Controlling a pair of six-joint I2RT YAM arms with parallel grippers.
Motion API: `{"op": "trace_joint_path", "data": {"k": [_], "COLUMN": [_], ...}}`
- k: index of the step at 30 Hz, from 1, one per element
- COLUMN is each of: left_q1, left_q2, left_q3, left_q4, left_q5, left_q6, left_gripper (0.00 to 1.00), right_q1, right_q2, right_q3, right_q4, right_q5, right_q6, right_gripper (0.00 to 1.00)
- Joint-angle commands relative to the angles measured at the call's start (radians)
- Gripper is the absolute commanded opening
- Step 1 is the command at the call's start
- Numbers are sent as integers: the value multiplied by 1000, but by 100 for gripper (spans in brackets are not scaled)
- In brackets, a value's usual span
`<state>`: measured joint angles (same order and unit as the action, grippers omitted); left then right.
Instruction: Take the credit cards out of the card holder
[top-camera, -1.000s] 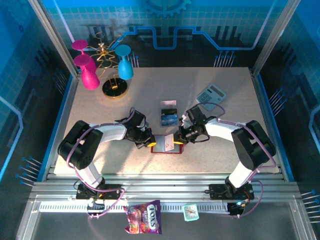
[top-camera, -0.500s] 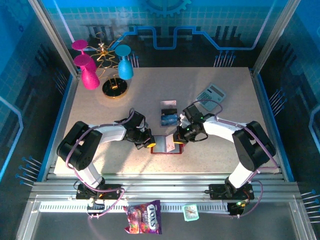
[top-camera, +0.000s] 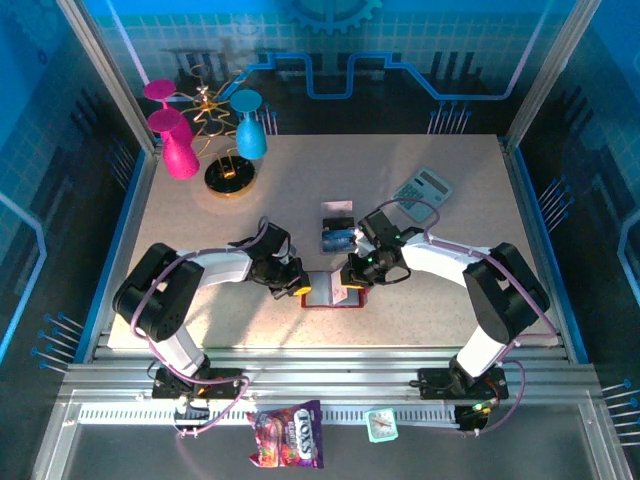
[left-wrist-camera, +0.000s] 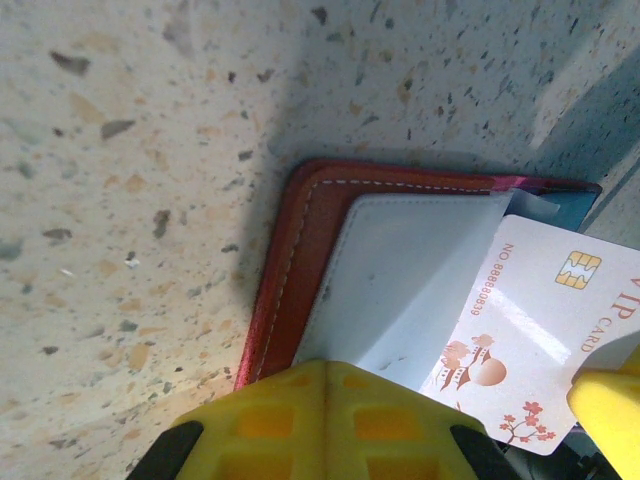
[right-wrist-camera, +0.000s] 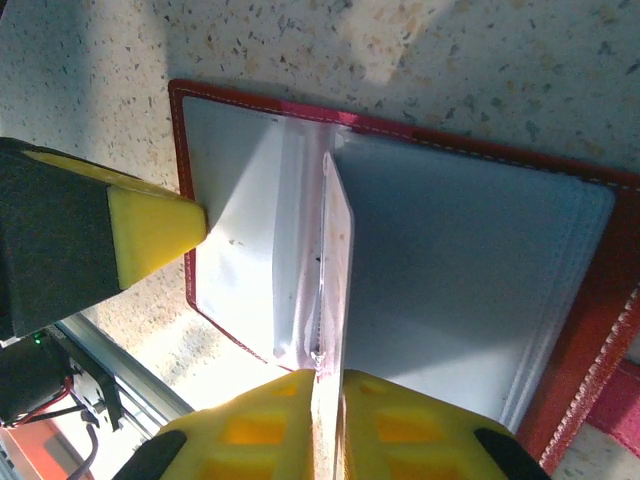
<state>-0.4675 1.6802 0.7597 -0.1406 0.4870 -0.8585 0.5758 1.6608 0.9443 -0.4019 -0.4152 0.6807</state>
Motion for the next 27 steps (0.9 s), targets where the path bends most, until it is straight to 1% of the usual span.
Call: {"op": "trace_joint_path", "data": {"k": [1, 6, 8, 18, 22, 27], "left_q1": [-7, -8, -8, -7, -5, 4], "left_q2": [-6, -13, -20, -67, -96, -134], "left_q3": [-28, -29, -29, 4, 11, 11], "left_q4": [-34, -33, -33, -90, -115, -137], "left_q5": [-12, -10, -9, -25, -47, -68], "left_q6": [-2, -4, -3, 9, 10, 12], "left_gripper": [6, 7, 10, 16, 16, 17], "right_q1": [9, 10, 9, 9, 5, -1], "right_q2": [1, 2, 1, -36, -48, -53], "right_q3": [22, 25, 27, 34, 49, 99], "right_q4": [-26, -28, -32, -41, -63, -151], "right_q5": [20, 19, 18, 23, 32, 63], "right_q6": [13, 11, 10, 1, -32, -126], "right_gripper": [14, 12, 11, 9, 9, 7]}}
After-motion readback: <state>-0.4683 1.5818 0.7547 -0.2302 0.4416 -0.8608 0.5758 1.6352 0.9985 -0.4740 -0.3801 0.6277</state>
